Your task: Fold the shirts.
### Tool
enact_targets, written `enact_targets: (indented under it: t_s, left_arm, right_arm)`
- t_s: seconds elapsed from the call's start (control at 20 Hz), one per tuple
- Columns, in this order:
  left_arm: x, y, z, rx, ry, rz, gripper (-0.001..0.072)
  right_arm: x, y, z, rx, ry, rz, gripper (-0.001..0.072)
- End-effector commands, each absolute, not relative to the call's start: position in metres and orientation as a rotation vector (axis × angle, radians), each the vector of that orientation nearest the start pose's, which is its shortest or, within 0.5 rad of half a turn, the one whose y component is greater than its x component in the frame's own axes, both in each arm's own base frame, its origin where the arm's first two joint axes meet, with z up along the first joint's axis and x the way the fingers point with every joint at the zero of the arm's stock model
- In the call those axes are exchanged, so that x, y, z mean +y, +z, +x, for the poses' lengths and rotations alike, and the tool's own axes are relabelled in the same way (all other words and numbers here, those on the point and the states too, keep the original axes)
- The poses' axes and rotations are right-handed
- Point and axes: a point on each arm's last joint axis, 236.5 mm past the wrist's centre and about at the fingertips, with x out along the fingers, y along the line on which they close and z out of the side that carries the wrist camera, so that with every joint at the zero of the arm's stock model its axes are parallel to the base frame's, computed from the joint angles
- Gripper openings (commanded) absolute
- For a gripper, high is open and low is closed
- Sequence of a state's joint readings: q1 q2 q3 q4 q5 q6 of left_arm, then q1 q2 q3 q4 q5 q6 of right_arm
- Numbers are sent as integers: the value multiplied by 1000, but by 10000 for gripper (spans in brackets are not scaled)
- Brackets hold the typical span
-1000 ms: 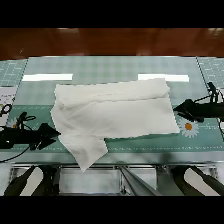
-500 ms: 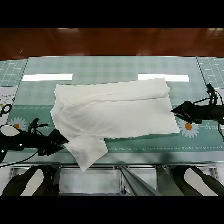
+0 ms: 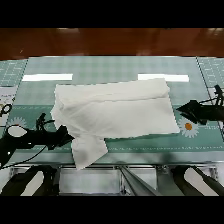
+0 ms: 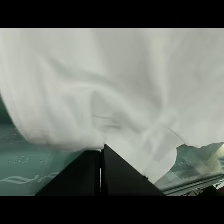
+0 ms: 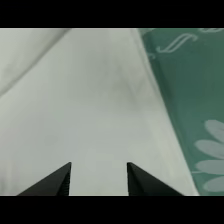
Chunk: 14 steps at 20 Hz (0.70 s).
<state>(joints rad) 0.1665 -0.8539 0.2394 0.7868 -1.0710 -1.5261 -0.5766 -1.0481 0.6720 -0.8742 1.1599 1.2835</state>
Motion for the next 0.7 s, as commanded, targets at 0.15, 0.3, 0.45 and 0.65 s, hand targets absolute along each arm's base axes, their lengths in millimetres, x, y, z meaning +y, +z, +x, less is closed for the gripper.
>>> enact_targets:
  t_s: [0.15,0.3,0.45,0.65]
  left_arm:
    - [-127,-90,187,1460,-187,-945,16]
    - [-127,-90,187,1460,-187,-945,17]
    - [-127,-90,187,1460,-186,-946,17]
    - [-127,-90,187,1460,-186,-946,17]
  right_arm:
    - [-66,-67,231,1351,-167,960,404]
    - [-52,-79,223,1434,-116,1019,407]
    - [-35,-91,216,1530,-53,1053,407]
    - [-10,-106,229,1563,41,1041,408]
